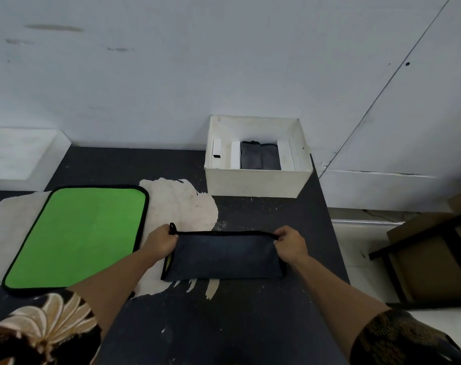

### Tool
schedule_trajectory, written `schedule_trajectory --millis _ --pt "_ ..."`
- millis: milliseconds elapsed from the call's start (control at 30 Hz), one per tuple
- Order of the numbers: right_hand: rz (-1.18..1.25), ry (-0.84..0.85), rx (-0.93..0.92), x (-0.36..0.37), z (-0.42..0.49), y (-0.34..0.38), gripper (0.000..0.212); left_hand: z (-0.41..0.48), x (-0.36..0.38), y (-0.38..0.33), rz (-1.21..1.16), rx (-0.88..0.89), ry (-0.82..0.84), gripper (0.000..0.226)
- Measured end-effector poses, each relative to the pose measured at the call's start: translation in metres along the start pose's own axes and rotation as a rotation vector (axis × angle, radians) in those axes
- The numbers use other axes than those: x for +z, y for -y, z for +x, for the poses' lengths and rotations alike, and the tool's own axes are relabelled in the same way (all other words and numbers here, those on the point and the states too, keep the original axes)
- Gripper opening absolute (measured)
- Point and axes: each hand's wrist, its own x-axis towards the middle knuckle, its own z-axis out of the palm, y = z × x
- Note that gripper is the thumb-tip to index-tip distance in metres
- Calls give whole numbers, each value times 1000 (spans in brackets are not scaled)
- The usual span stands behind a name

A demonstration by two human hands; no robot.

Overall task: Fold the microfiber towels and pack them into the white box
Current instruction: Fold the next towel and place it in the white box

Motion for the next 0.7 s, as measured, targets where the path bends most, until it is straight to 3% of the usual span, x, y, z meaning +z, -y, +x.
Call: schedule_trajectory --millis 267,467,700 --pt "4 -68 28 -4 5 7 26 6 4 2 44 -4 -67 18" --pt "-86 19 38 -5 -9 3 44 -9 4 8 184 -27 13 62" --pt "-100 -45 21 0 -33 -10 41 -25 6 28 272 -25 -83 59"
